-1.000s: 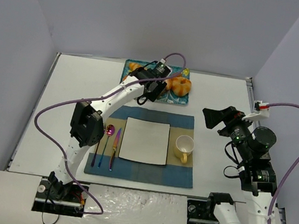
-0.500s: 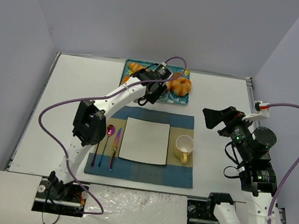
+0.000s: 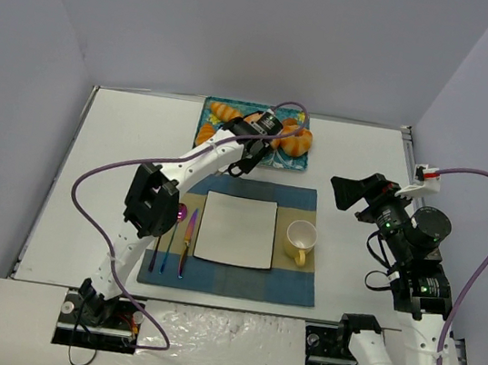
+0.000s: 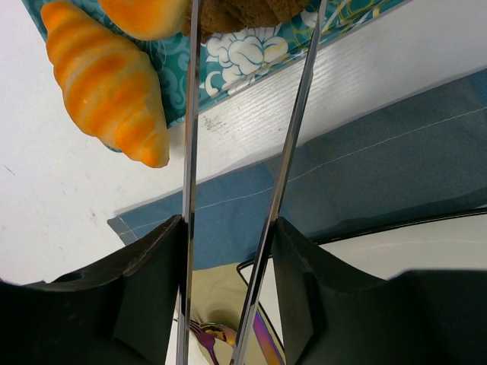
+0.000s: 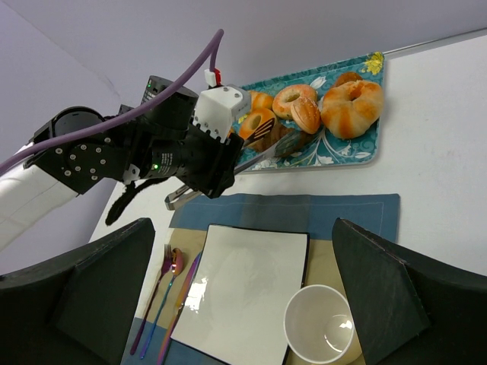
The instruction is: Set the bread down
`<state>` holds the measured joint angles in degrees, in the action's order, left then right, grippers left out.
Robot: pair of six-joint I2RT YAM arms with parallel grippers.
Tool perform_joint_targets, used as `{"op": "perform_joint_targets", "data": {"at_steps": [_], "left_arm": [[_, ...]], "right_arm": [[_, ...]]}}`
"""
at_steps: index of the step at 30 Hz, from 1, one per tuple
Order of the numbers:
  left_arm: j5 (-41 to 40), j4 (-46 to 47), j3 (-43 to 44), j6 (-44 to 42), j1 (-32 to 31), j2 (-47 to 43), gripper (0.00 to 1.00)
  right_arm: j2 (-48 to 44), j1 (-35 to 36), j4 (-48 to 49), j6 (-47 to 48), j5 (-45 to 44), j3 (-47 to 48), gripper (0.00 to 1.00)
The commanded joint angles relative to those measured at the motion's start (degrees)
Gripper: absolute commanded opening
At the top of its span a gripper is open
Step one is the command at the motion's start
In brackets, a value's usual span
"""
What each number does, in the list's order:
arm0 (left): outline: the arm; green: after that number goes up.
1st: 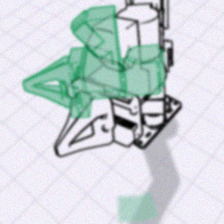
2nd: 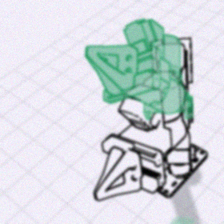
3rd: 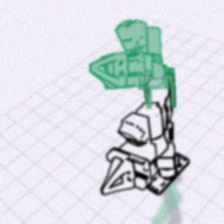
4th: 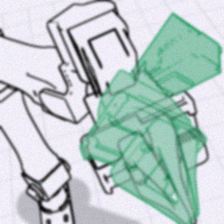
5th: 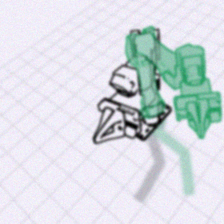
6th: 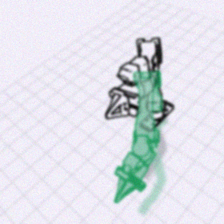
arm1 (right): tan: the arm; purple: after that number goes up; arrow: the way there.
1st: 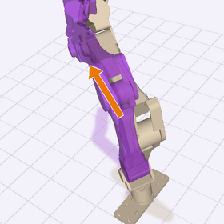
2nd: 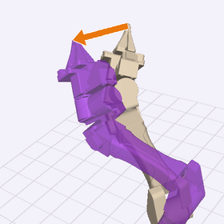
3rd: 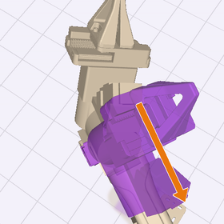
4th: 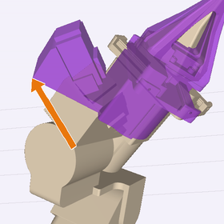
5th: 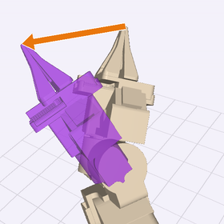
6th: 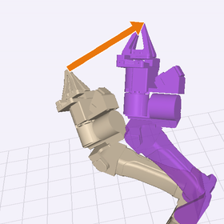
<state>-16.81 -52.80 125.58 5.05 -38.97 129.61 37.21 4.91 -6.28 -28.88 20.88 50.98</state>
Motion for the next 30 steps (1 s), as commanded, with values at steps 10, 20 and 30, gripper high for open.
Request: {"op": "perform_joint_targets", "data": {"at_steps": [10,20,30], "left_arm": [[-3.5,-1.1,3.1,-0.6,-0.7,-4.9,0.24],[-3.1,-1.6,3.6,-0.1,-0.8,-6.9,0.17],[-2.7,-3.3,5.8,-0.1,-0.8,-9.3,0.12]], "right_arm": [[0.2,0.0,4.2,-0.1,0.4,0.8,1.0],[0.1,0.0,4.2,-0.2,0.5,0.8,1.0],[0.9,0.0,4.3,0.0,0.5,1.3,1.0]]}}
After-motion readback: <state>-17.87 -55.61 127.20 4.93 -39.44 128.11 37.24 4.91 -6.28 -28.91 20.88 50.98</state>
